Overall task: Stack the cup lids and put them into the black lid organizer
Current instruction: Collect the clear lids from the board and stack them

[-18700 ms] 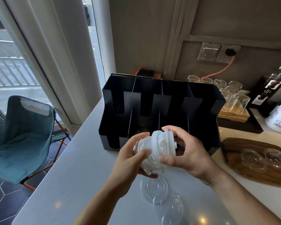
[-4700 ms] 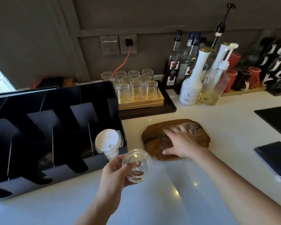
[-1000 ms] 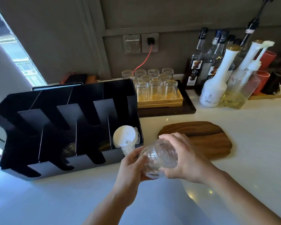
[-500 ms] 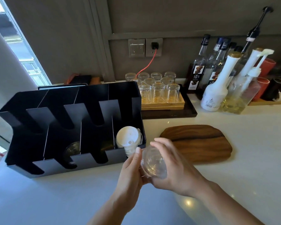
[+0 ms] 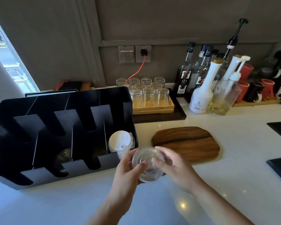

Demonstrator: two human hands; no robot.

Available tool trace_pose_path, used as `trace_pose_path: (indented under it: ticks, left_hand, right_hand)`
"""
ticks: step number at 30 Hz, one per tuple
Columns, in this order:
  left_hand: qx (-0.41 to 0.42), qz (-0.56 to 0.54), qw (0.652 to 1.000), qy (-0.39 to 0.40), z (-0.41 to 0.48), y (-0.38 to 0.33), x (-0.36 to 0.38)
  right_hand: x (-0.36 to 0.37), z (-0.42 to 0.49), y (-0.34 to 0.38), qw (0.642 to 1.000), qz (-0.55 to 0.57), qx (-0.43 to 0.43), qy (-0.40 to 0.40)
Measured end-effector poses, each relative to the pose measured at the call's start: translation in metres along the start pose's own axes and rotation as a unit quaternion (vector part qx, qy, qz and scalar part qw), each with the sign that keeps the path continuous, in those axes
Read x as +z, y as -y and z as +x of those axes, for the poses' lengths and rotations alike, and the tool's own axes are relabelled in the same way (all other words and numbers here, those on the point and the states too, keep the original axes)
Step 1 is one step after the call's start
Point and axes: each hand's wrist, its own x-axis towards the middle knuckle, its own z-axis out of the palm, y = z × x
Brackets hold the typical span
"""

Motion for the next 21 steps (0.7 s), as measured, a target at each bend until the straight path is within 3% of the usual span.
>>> trace_pose_path:
  ticks: [6,14,18,21]
  left_hand:
    - [-0.025,0.009,0.999,0.017,-0.007,-0.004,0.002]
    - [-0.035,0.081,0.995,0.055,-0.012,-0.015,-0.018]
    - [-0.015,0.059,0.998,-0.015,-0.018,-0.016,-0.019]
    - [-0.003,0.043,0.997,-0.059,-0.025,-0.016,-0.024]
  right_hand:
    - [0.011,-0.004,0.001,0.997,0.058,0.005,-0.056]
    - [-0.005,-0.006,0.012,0.996,0.083,-0.008,0.029]
    - [0.0,-0.009,0.017,0.999,0.017,-0.034,0.013]
    - [0.006,-0.018,0.028,0.986,-0.111,-0.119,0.041]
